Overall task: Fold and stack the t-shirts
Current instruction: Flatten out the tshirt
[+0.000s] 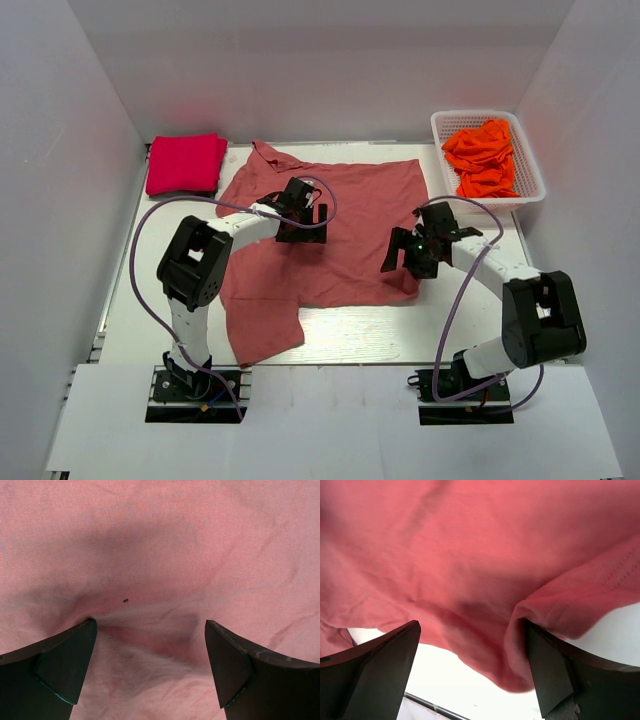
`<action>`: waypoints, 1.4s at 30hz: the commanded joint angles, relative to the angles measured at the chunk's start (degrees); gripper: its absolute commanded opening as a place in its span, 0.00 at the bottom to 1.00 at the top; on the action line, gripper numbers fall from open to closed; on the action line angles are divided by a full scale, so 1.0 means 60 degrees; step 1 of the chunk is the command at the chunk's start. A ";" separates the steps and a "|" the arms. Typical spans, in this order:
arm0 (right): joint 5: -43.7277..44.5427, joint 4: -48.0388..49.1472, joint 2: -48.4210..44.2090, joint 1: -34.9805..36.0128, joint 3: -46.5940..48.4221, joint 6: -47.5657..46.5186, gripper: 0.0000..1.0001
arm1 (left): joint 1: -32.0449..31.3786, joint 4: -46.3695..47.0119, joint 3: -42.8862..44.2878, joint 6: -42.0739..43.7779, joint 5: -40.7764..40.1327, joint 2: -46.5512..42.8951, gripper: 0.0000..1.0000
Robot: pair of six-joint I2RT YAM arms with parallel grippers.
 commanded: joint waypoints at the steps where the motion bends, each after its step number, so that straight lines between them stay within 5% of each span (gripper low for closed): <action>1: -0.0585 0.0179 0.0359 0.0413 0.0783 -0.0795 0.90 | 0.0120 -0.0901 -0.0337 -0.0147 -0.0256 0.0604 1.00; 5: 0.0919 -0.0600 0.0142 0.0839 0.1195 -0.1208 0.90 | 0.0120 -0.0901 -0.0337 -0.0148 -0.0256 0.0690 1.00; 10: 0.1130 -0.0820 -0.0197 0.1030 0.1372 -0.1151 0.90 | 0.0120 -0.1105 -0.0045 -0.0236 -0.0533 0.0866 1.00; 18: 0.1950 -0.1363 0.1253 0.0840 0.0993 -0.0052 0.90 | 0.0208 -0.1296 0.0058 -0.0148 -0.1076 0.0867 1.00; 31: 0.4951 -0.3807 -0.0737 -0.0170 -0.0429 0.1486 0.90 | 0.0485 -0.1473 0.0058 -0.0148 -0.2277 0.0955 1.00; 35: 0.4327 -0.3110 -0.1587 -0.0390 -0.0255 0.0612 0.86 | 0.0603 -0.1385 0.0058 -0.0045 -0.2277 0.0955 1.00; 42: 0.0459 -0.0295 -0.2160 -0.0362 -0.0152 -0.2101 0.83 | 0.0691 -0.0871 0.0058 0.0379 -0.1838 0.0867 1.00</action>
